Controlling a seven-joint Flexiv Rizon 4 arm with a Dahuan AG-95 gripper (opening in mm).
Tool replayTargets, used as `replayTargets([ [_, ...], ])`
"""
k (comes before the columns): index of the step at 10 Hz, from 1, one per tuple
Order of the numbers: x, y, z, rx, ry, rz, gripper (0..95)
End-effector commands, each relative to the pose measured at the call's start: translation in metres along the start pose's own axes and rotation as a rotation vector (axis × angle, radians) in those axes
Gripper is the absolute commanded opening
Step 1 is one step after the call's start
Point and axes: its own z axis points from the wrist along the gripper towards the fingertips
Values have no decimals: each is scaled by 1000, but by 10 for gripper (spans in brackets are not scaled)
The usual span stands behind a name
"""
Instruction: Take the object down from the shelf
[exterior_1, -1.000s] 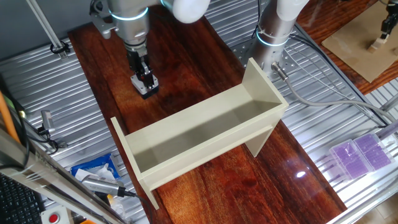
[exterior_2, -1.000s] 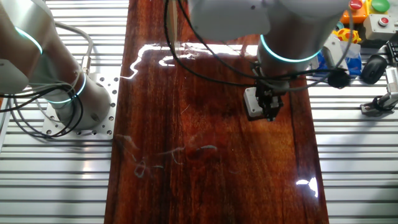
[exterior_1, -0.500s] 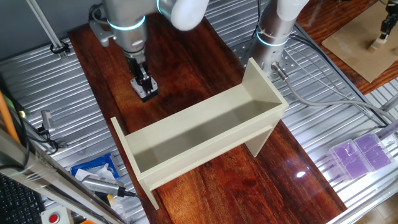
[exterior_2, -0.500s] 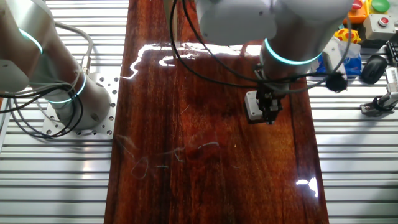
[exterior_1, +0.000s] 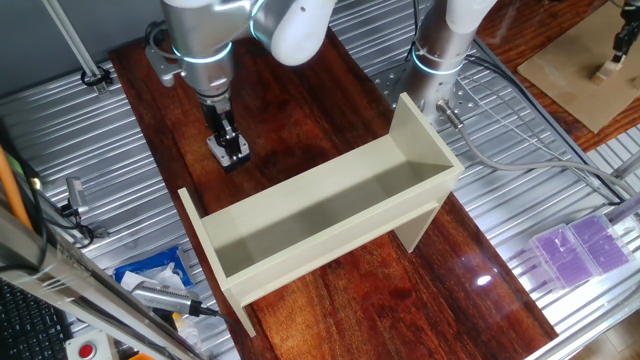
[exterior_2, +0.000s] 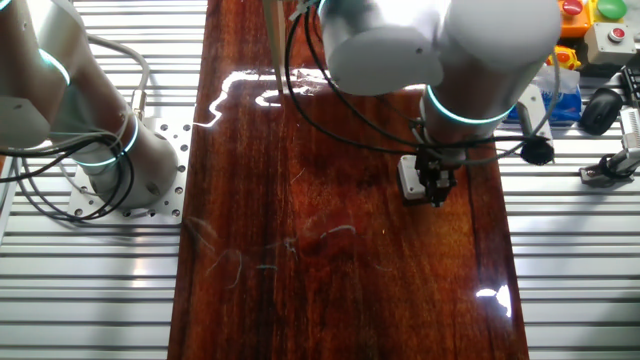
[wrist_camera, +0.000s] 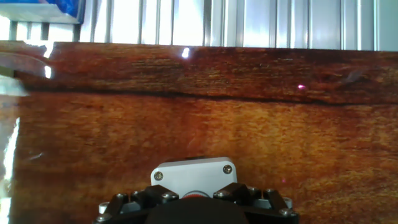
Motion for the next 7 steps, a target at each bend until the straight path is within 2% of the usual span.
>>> replayTargets([
  [1, -1, 0, 3, 7, -20, 19, 0],
  [7, -8, 10, 9, 5, -36, 66, 0],
])
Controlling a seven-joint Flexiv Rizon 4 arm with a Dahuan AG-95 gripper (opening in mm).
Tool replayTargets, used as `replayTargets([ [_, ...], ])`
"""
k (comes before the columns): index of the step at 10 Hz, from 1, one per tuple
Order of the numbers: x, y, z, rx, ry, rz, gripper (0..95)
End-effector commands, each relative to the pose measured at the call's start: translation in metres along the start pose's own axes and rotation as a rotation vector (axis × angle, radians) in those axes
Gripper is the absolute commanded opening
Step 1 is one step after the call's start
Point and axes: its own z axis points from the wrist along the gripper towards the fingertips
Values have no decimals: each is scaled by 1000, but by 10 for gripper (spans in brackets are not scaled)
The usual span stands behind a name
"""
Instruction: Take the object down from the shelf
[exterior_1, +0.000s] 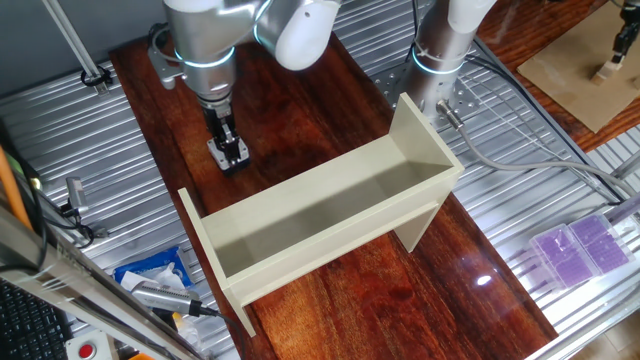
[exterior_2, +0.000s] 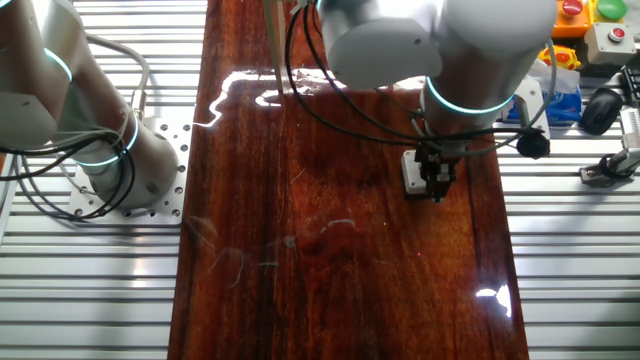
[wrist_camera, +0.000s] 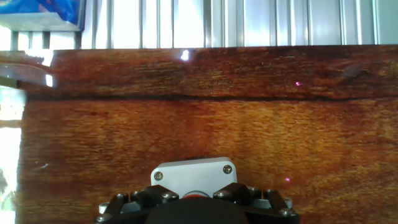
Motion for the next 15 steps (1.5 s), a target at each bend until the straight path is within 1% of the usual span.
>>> replayTargets([
  [1, 0, 2, 2, 2, -10, 17, 0],
  [4, -8, 2, 13, 2, -13, 23, 0],
  [6, -11, 3, 14, 1, -12, 21, 0],
  [10, -12, 2, 17, -1, -15, 21, 0],
  [13, -14, 2, 21, -1, -18, 17, 0],
  [15, -15, 2, 24, 4, -10, 24, 0],
])
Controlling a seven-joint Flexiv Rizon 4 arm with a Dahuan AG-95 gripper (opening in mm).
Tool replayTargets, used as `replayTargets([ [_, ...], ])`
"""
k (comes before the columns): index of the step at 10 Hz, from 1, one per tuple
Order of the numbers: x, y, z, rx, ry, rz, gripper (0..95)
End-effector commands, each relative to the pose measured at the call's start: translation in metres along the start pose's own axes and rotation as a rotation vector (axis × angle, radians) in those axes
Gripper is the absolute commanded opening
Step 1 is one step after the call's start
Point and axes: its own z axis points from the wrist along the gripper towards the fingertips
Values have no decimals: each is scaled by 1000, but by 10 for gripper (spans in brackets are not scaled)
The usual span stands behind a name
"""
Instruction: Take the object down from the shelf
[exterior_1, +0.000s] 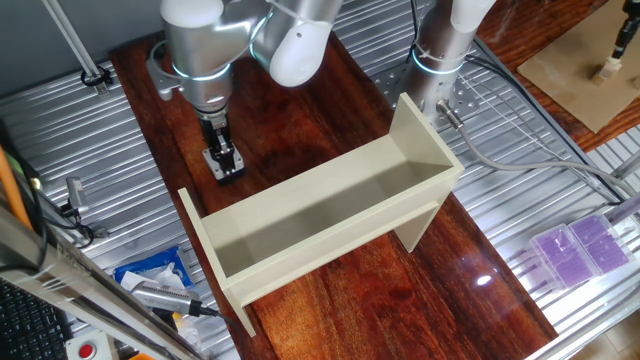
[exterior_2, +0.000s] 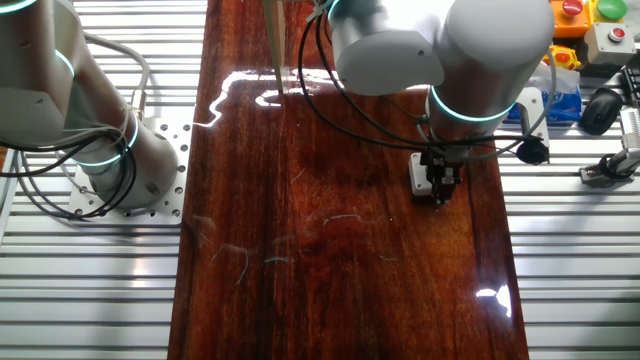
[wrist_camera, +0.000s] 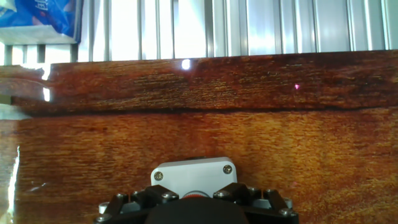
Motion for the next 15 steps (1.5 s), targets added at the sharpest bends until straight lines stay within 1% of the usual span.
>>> replayTargets([
  [1, 0, 0, 1, 5, 9, 5, 0],
  [4, 0, 0, 1, 3, 8, -11, 570],
  [15, 0, 0, 1, 3, 8, -11, 570],
])
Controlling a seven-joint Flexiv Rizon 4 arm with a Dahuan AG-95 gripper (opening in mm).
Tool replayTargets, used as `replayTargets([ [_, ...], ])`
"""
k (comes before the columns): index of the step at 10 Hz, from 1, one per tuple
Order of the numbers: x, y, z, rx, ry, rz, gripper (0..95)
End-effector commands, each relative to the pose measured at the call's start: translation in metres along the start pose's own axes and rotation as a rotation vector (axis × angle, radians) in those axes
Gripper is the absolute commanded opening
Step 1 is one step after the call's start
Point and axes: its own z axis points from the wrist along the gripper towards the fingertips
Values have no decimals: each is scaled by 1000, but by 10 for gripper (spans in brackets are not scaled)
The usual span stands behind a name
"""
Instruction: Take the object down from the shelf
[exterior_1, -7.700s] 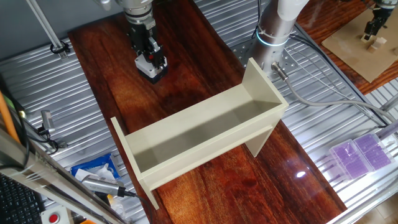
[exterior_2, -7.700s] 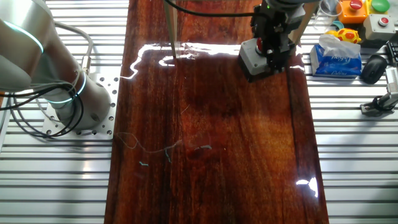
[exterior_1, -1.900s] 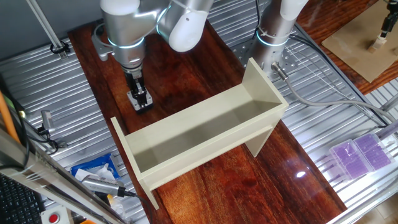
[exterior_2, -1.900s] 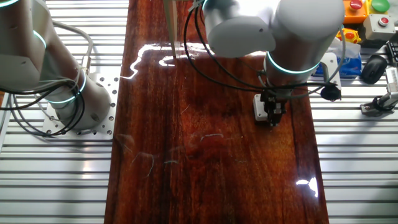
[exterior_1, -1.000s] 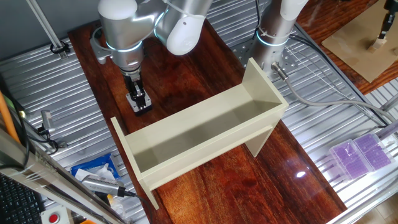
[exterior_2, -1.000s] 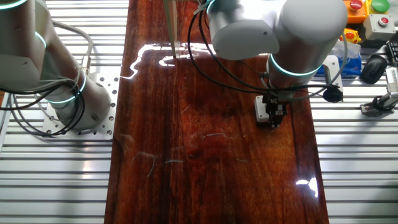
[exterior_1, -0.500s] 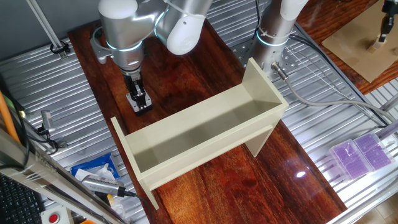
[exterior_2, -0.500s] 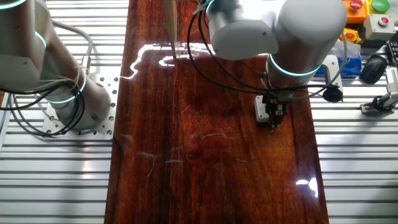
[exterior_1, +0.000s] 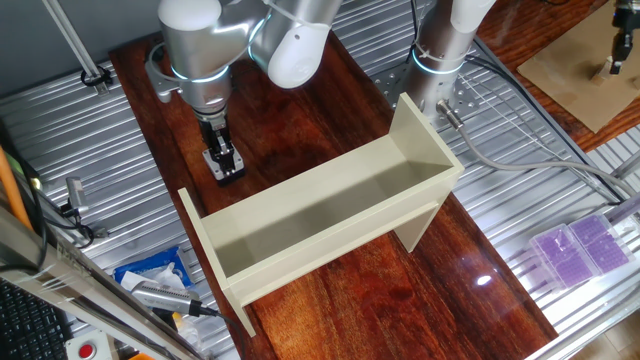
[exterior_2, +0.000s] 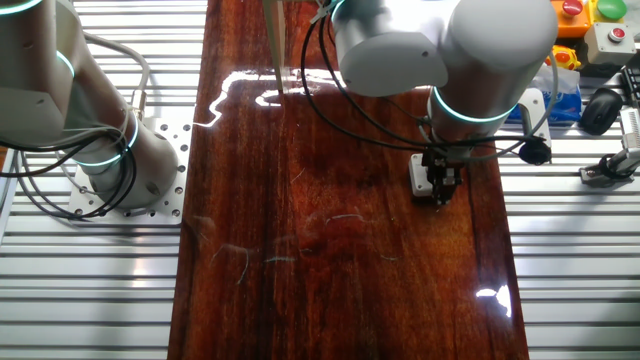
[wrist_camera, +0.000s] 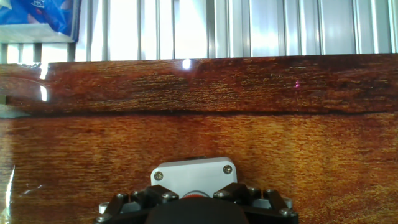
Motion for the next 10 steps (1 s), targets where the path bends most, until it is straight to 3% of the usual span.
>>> replayTargets([
  [1, 0, 0, 0, 1, 0, 0, 570],
  [8, 0, 0, 0, 1, 0, 0, 570],
  [9, -1, 0, -3, -16, -16, -59, 950],
  [10, -1, 0, -3, -16, -16, -60, 950],
])
